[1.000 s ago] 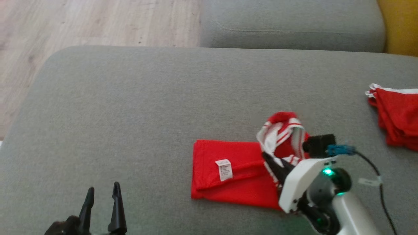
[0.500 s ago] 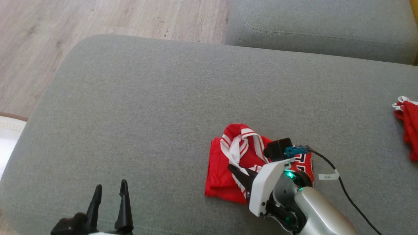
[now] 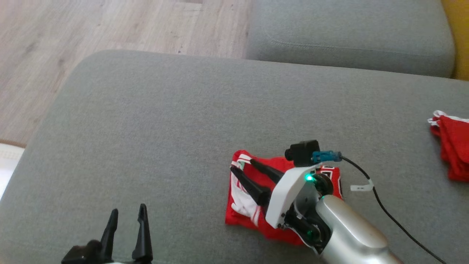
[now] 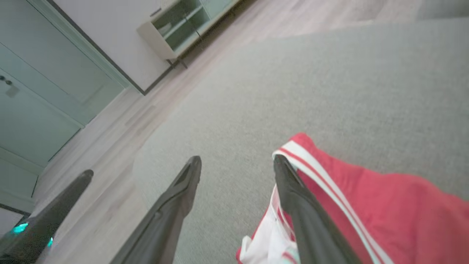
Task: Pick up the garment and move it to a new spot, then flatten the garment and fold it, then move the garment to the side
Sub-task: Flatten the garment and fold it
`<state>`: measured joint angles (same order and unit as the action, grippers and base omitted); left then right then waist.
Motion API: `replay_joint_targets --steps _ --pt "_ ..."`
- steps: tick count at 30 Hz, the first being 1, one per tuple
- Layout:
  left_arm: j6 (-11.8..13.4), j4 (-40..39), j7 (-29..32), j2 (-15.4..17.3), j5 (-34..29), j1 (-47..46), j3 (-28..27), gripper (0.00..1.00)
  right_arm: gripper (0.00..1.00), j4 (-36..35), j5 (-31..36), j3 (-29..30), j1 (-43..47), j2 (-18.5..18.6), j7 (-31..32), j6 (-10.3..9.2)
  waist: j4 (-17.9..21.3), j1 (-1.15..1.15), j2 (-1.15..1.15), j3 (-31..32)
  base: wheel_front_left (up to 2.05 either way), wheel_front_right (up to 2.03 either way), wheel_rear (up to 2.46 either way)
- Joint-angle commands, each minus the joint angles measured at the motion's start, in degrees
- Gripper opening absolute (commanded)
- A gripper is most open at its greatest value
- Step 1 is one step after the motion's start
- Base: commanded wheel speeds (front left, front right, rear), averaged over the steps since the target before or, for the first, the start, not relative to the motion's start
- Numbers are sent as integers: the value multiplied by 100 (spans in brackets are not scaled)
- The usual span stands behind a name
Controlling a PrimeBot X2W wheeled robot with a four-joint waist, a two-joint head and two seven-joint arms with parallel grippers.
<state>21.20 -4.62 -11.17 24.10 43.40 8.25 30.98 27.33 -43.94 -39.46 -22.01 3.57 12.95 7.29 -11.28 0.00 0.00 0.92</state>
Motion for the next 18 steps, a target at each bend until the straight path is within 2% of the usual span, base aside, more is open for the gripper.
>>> replay_joint_targets --steps 1,4,9,14,18 --pt "37 -205 -11 83 -52 -236 -196 100 100 -241 -19 -35 -277 -68 -112 20 64 0 0 41 0 0 0" --pt "54 -253 -12 103 -56 -202 -194 100 100 -418 147 129 -330 -68 -370 20 175 0 0 67 0 0 0" --pt "77 -313 -16 134 -64 -166 -195 100 100 -516 1139 889 -230 -68 -858 20 292 0 0 86 0 0 0" --pt "92 -348 -16 160 -70 -136 -187 100 100 -820 2123 1734 259 -68 -1088 20 357 0 0 86 0 0 0" --pt "99 -365 -11 168 -82 -131 -164 100 100 -1202 2635 2157 792 -69 -1153 20 376 0 0 74 0 0 0"
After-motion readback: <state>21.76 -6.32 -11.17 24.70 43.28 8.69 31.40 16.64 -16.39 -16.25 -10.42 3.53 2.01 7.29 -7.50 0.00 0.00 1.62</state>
